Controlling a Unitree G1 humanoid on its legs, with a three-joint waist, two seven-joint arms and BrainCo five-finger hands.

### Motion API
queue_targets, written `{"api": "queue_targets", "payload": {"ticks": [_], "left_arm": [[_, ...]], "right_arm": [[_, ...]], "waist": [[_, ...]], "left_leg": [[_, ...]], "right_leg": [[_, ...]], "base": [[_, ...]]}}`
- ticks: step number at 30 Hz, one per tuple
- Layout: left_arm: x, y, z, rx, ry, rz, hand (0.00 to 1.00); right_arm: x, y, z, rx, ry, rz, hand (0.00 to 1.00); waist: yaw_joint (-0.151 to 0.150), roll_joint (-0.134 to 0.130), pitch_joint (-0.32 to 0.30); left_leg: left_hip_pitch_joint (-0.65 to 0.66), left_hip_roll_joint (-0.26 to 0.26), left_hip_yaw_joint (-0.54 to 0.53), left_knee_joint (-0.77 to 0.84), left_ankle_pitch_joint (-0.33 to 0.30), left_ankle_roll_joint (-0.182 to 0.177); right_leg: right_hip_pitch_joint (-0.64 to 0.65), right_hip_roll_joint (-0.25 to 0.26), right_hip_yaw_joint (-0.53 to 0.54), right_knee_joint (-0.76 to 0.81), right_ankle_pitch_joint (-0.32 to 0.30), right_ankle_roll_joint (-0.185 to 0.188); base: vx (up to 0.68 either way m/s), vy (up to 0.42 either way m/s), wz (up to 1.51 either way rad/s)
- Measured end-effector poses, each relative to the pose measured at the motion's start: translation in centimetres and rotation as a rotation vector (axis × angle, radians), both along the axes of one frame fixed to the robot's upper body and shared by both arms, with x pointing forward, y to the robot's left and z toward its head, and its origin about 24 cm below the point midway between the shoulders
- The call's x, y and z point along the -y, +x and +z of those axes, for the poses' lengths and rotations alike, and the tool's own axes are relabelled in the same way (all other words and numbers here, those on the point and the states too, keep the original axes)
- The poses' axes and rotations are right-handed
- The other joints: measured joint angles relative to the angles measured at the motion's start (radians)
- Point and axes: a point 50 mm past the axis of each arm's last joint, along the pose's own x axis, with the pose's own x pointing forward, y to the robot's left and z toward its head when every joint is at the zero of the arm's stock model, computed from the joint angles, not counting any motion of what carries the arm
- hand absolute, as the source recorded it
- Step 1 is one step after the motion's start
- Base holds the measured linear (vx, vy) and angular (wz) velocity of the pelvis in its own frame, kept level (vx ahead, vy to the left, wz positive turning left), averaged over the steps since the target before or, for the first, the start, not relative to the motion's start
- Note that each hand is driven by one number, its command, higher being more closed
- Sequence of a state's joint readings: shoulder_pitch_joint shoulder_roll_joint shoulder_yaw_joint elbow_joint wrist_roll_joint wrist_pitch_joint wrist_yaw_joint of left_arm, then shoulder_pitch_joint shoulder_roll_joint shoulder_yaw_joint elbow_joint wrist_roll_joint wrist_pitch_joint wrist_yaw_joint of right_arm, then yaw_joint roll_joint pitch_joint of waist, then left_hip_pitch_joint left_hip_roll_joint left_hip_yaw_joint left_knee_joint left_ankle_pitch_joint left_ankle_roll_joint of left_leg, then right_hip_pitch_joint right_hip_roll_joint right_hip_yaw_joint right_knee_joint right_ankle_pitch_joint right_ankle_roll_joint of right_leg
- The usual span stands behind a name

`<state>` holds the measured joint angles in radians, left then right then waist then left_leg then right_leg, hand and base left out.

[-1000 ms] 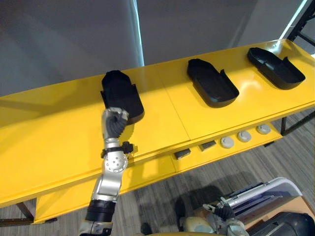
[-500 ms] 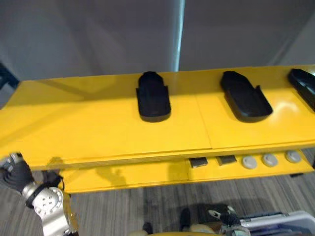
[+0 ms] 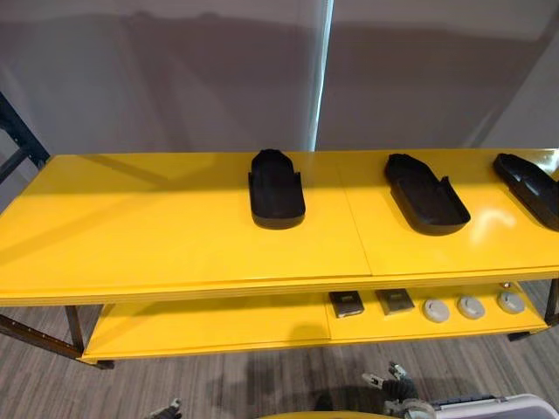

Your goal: Walk over and take plastic housings, then place them on the shelf

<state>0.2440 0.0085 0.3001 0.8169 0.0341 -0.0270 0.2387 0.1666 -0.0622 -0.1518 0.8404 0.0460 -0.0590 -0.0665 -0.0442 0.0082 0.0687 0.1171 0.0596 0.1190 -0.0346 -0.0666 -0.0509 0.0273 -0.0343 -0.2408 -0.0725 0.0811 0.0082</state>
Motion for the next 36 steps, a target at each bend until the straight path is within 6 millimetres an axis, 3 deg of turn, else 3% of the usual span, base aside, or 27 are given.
{"api": "queue_targets", "payload": {"ticks": [6,11,16,19,20,23,26,29,30,31,32,33,34,36], "left_arm": [[1.8,1.3,0.0,0.009,-0.014,-0.170,0.00],[2.3,2.6,0.2,0.038,-0.008,-0.242,0.00],[2.4,3.8,0.6,0.080,-0.006,-0.272,0.00],[2.3,4.9,1.1,0.119,0.006,-0.273,0.00],[2.3,5.4,1.3,0.134,0.012,-0.269,0.00],[2.2,7.7,2.1,0.194,0.033,-0.285,0.00],[1.5,9.8,3.1,0.250,0.070,-0.297,0.00],[1.0,10.2,3.5,0.266,0.098,-0.283,0.00],[0.9,10.5,3.8,0.281,0.105,-0.283,0.00],[1.2,10.8,4.0,0.297,0.100,-0.286,0.00],[1.4,11.0,4.0,0.302,0.096,-0.286,0.00],[1.5,11.2,4.1,0.308,0.094,-0.291,0.00],[1.5,11.3,4.2,0.312,0.095,-0.291,0.00],[1.4,11.1,4.2,0.314,0.097,-0.288,0.00]], "right_arm": [[0.1,0.0,0.0,-0.003,-0.015,-0.010,0.00],[0.3,0.1,0.1,0.000,-0.020,-0.016,0.00],[0.2,1.3,0.4,0.025,-0.038,0.024,0.00],[0.0,2.7,0.8,0.056,-0.051,0.060,0.00],[0.0,3.3,1.2,0.076,-0.061,0.071,0.00],[0.1,4.3,1.8,0.116,-0.077,0.082,0.00],[-0.8,5.3,2.3,0.158,-0.073,0.107,0.00],[-2.2,6.4,3.0,0.203,-0.073,0.187,0.00],[-3.0,7.0,3.4,0.228,-0.073,0.224,0.00],[-3.1,6.9,3.4,0.227,-0.078,0.237,0.00],[-3.1,6.6,3.2,0.218,-0.076,0.235,0.00],[-3.3,6.0,2.9,0.199,-0.071,0.237,0.00],[-3.6,5.7,2.7,0.185,-0.063,0.241,0.00],[-3.9,5.5,2.3,0.164,-0.055,0.248,0.00]], "waist": [[-0.007,0.015,0.007],[-0.009,0.013,0.017],[-0.002,0.017,0.047],[0.004,0.001,0.062],[0.000,0.008,0.065],[-0.031,0.027,0.071],[-0.020,0.004,0.086],[-0.019,-0.013,0.109],[-0.012,-0.021,0.115],[-0.013,-0.016,0.122],[-0.014,-0.012,0.125],[-0.022,-0.005,0.129],[-0.024,-0.024,0.125],[-0.015,-0.041,0.117]], "left_leg": [[0.002,0.013,0.029,0.000,-0.009,-0.016],[0.024,0.036,0.054,0.013,-0.024,-0.031],[-0.003,0.059,0.098,0.179,-0.117,-0.054],[-0.053,0.028,0.002,0.283,-0.121,-0.049],[-0.053,0.028,-0.043,0.286,-0.138,-0.050],[-0.028,0.022,-0.038,0.246,-0.162,-0.038],[-0.030,0.001,0.052,0.227,-0.175,-0.015],[-0.038,-0.007,0.204,0.245,-0.172,0.020],[-0.065,-0.001,0.257,0.268,-0.158,0.051],[-0.053,0.000,0.285,0.259,-0.161,0.072],[-0.034,0.000,0.297,0.248,-0.165,0.078],[-0.031,-0.002,0.317,0.242,-0.175,0.094],[-0.031,-0.005,0.331,0.242,-0.179,0.100],[-0.040,-0.010,0.358,0.254,-0.180,0.102]], "right_leg": [[-0.016,0.016,0.028,0.006,-0.005,0.000],[-0.034,0.034,0.051,0.077,-0.055,-0.011],[-0.106,0.051,0.145,0.231,-0.145,-0.017],[-0.147,0.046,0.231,0.266,-0.139,-0.021],[-0.159,0.051,0.250,0.272,-0.135,-0.015],[-0.184,0.061,0.284,0.274,-0.121,0.004],[-0.231,0.084,0.384,0.254,-0.058,0.032],[-0.247,0.103,0.413,0.133,0.133,0.043],[-0.245,0.100,0.386,0.076,0.208,0.062],[-0.279,0.100,0.303,0.241,0.069,0.028],[-0.287,0.098,0.271,0.344,-0.020,0.024],[-0.292,0.075,0.209,0.526,-0.161,0.010],[-0.273,0.043,0.155,0.650,-0.245,0.006],[-0.209,-0.012,0.094,0.730,-0.323,0.026]], "base": [[0.02,-0.009,-0.15],[0.06,-0.018,-0.14],[0.06,-0.006,-0.49],[0.09,-0.001,-0.87],[0.06,0.033,-0.78],[0.04,0.135,-0.46],[-0.03,0.135,-1.02],[-0.21,0.137,-1.71],[-0.24,0.024,-1.35],[-0.21,0.015,-1.12],[-0.13,0.018,-0.53],[-0.10,0.031,-0.10],[-0.10,0.018,-0.04],[-0.10,-0.020,-0.34]]}}
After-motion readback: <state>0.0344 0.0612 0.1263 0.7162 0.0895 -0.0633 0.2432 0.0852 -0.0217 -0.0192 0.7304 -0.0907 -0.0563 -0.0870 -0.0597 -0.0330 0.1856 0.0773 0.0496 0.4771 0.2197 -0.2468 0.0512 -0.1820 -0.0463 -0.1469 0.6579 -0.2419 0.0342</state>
